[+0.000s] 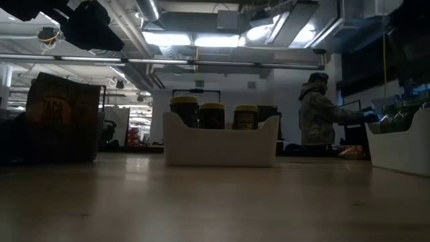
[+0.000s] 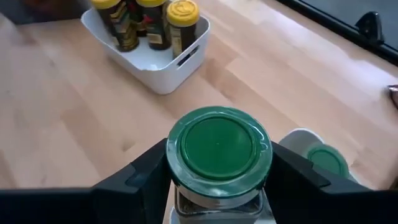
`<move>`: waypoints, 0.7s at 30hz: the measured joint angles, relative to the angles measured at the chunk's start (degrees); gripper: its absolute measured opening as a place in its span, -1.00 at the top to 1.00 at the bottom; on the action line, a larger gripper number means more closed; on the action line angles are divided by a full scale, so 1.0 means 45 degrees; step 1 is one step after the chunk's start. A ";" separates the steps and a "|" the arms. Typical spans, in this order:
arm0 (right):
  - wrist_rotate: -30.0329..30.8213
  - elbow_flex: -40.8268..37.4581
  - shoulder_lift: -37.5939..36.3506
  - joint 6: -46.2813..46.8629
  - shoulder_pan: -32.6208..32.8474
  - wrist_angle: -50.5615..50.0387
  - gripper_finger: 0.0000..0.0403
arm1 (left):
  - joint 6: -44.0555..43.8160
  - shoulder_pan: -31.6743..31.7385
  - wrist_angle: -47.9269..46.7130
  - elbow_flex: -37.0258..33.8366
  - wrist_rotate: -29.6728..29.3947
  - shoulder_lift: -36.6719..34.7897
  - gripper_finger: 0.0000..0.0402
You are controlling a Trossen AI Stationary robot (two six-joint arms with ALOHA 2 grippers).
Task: Sort spices by type
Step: Put the green seasoning bottle into the right white bin
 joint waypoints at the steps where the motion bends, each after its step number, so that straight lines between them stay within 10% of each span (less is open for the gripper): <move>1: -0.0002 0.0093 0.0005 0.0269 0.0243 -0.0159 -0.04 | 0.0000 0.0000 0.0000 0.0000 -0.0011 -0.0002 -0.74; 21: -0.2118 -0.0627 0.0053 0.4068 0.3338 -0.1189 -0.04 | 0.0052 0.0039 0.0227 0.0000 -0.0459 0.0003 -0.74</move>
